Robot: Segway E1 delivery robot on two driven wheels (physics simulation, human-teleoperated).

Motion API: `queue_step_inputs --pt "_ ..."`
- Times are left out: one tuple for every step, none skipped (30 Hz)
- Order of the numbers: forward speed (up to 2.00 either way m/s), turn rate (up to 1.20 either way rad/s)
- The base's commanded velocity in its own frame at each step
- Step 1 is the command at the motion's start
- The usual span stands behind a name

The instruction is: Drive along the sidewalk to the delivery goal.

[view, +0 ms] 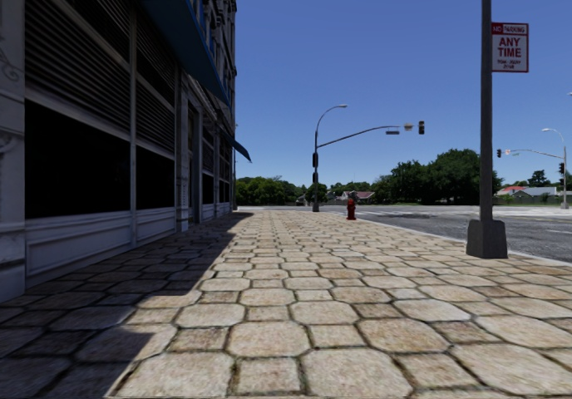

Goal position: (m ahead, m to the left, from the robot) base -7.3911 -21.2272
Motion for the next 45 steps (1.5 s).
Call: queue_step_inputs --pt "2.00 0.19" --pt "2.00 0.27" --pt "2.00 0.32" --pt "2.00 0.32" --pt "2.00 0.32" --pt "2.00 0.31" --pt "2.00 0.00" --pt "2.00 0.00" --pt "2.00 0.00" --pt "2.00 0.00" --pt "2.00 0.00" --pt "2.00 0.00" --pt "2.00 0.00" --pt "2.00 0.00" --pt "2.00 0.00" --pt "2.00 0.00" --pt "2.00 0.00" --pt "2.00 0.00" --pt "2.00 0.00" --pt "2.00 0.00" --pt "2.00 0.00" --pt "2.00 0.00" --pt "2.00 0.00" --pt "2.00 0.00" --pt "2.00 0.00" --pt "2.00 0.00" --pt "2.00 0.00" --pt "2.00 0.00" --pt "2.00 0.00" --pt "2.00 0.00" --pt "2.00 0.00" --pt "2.00 0.00" --pt "2.00 0.00" --pt "2.00 0.00" --pt "2.00 0.00" --pt "2.00 0.00" --pt "2.00 0.00" --pt "2.00 0.00" --pt "2.00 0.02" --pt "2.00 0.02" --pt "2.00 0.05" --pt "2.00 0.07" --pt "2.00 0.07" --pt "2.00 0.07" --pt "2.00 0.07"
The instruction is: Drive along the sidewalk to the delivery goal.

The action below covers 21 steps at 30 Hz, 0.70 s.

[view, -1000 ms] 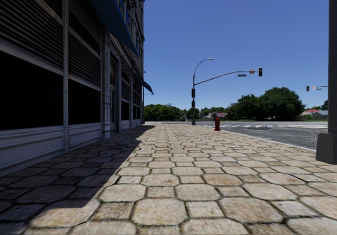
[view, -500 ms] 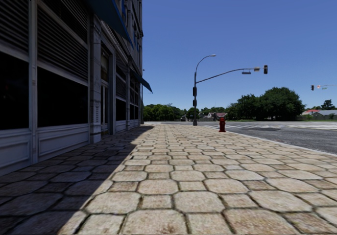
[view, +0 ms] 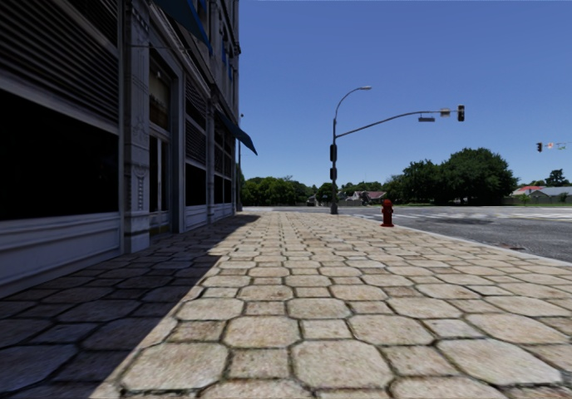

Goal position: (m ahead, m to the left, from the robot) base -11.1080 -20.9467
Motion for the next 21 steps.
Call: queue_step_inputs --pt "2.00 0.07" --pt "2.00 0.01" --pt "2.00 0.00" --pt "2.00 0.00" --pt "2.00 0.00" --pt "2.00 0.00" --pt "2.00 0.00" --pt "2.00 0.00" --pt "2.00 0.00" --pt "2.00 0.00" --pt "2.00 0.00" --pt "2.00 0.00" --pt "2.00 0.00" --pt "2.00 0.00" --pt "2.00 0.00" --pt "2.00 0.00" --pt "2.00 0.00" --pt "2.00 0.00" --pt "2.00 0.00" --pt "2.00 0.00" --pt "2.00 0.00"
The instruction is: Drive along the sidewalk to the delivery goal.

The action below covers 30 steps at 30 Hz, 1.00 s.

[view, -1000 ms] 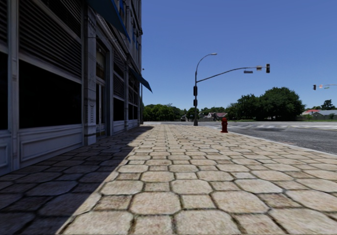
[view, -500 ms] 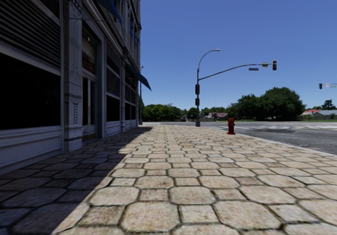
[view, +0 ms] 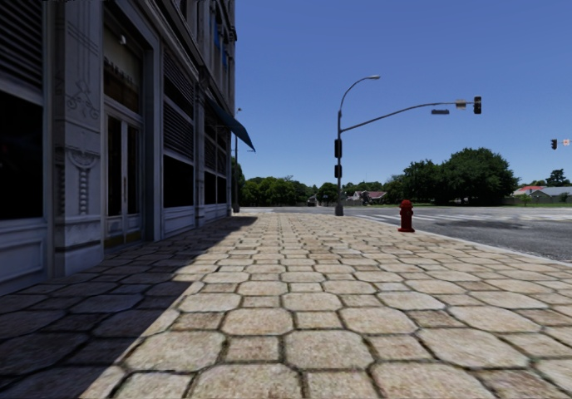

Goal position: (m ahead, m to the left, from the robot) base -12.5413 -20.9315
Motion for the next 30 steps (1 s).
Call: queue_step_inputs --pt "2.00 0.00" --pt "2.00 0.00" --pt "2.00 0.00" --pt "2.00 0.00" --pt "2.00 0.00" --pt "2.00 0.00" --pt "2.00 0.00" --pt "2.00 0.00" --pt "2.00 0.00" --pt "2.00 0.00" --pt "2.00 0.00" --pt "2.00 0.00" --pt "2.00 0.00" --pt "2.00 0.00" --pt "2.00 0.00" --pt "2.00 0.00" --pt "2.00 0.00" --pt "2.00 0.00" --pt "2.00 0.00" --pt "2.00 0.00" --pt "2.00 0.00" --pt "2.00 0.00" --pt "2.00 0.00" --pt "2.00 0.00" --pt "2.00 0.00" --pt "2.00 0.00" --pt "2.00 0.00" --pt "2.00 0.00" --pt "2.00 0.00" --pt "2.00 0.00"
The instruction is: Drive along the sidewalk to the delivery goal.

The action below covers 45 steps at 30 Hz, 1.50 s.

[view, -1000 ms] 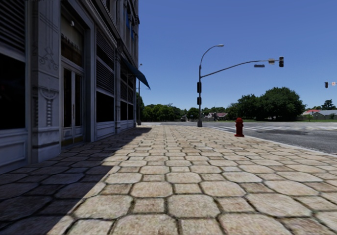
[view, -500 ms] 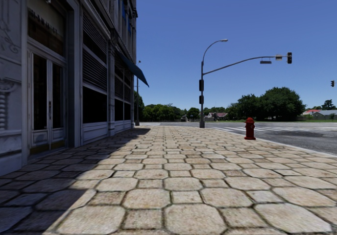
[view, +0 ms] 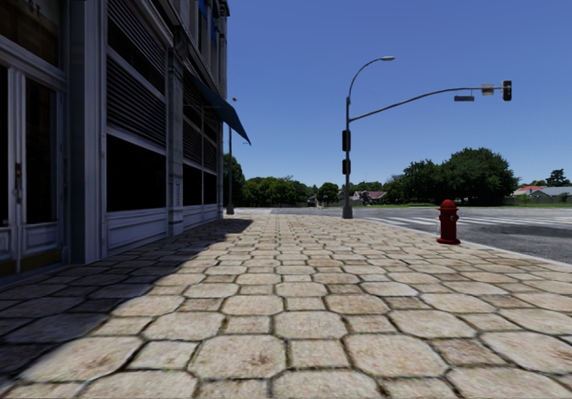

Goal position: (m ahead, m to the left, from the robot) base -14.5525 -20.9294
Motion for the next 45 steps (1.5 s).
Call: queue_step_inputs --pt "2.00 0.00" --pt "2.00 0.00" --pt "2.00 0.00" --pt "2.00 0.00" --pt "2.00 0.00" --pt "2.00 0.00" --pt "2.00 0.00" --pt "2.00 0.00" --pt "2.00 0.00" --pt "2.00 0.00" --pt "2.00 0.00" --pt "2.00 0.00" --pt "2.00 0.00" --pt "2.00 0.00" --pt "2.00 0.00" --pt "2.00 0.00" --pt "2.00 0.00" --pt "2.00 0.00" --pt "2.00 0.00" --pt "2.00 0.00" --pt "2.00 0.00" --pt "2.00 0.00" --pt "2.00 0.00" --pt "2.00 0.00" --pt "2.00 0.00" --pt "2.00 0.00" --pt "2.00 0.00" --pt "2.00 0.00" --pt "2.00 0.00" --pt "2.00 0.00" --pt "2.00 0.00" --pt "2.00 0.00" --pt "2.00 0.00" --pt "2.00 0.00" --pt "2.00 0.00" --pt "2.00 0.00" --pt "2.00 0.00" --pt "2.00 0.00" --pt "2.00 0.00" --pt "2.00 0.00" --pt "2.00 0.00" --pt "2.00 0.00" --pt "2.00 0.00" --pt "2.00 0.00" --pt "2.00 0.00"
